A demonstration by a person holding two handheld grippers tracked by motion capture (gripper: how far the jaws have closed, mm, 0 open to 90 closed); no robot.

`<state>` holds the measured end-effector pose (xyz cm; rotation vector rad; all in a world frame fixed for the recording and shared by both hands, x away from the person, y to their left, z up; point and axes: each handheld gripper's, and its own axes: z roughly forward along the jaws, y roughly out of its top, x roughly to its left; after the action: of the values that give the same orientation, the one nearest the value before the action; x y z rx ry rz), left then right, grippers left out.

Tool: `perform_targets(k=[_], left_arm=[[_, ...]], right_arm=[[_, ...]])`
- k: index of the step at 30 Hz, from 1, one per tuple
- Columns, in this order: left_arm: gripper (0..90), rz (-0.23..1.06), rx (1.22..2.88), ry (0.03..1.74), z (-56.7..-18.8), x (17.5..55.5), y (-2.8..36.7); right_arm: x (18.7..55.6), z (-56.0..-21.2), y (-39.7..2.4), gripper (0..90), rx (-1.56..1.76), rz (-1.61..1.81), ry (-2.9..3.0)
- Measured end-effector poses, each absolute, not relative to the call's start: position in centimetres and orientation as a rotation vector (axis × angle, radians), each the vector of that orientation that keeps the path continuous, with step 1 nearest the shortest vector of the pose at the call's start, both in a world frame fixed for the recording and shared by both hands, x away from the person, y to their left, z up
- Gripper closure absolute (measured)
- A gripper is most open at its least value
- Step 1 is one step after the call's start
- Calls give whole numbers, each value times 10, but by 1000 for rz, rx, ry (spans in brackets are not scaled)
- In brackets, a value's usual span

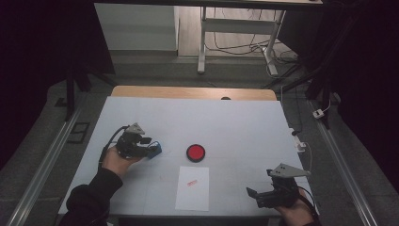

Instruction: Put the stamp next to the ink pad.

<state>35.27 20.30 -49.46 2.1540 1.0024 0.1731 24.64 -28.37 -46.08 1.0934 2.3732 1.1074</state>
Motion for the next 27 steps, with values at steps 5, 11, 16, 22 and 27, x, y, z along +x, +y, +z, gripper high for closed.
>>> perform_targets(k=[5,11,16,22,27], left_arm=[[380,144,2133,992,-486,342,201],[255,171,2136,960,-481,329,200],[194,188,2109,970,-477,318,205],[136,182,2077,974,-472,305,209],[106,192,2078,983,-470,293,210]], right_arm=[[247,-461,-285,0,1109,1113,2375],[248,-461,-285,0,1106,1108,2377],[248,-461,-284,0,1107,1107,2381],[248,-461,-284,0,1105,1109,2384],[249,-461,-284,0,1105,1105,2387]])
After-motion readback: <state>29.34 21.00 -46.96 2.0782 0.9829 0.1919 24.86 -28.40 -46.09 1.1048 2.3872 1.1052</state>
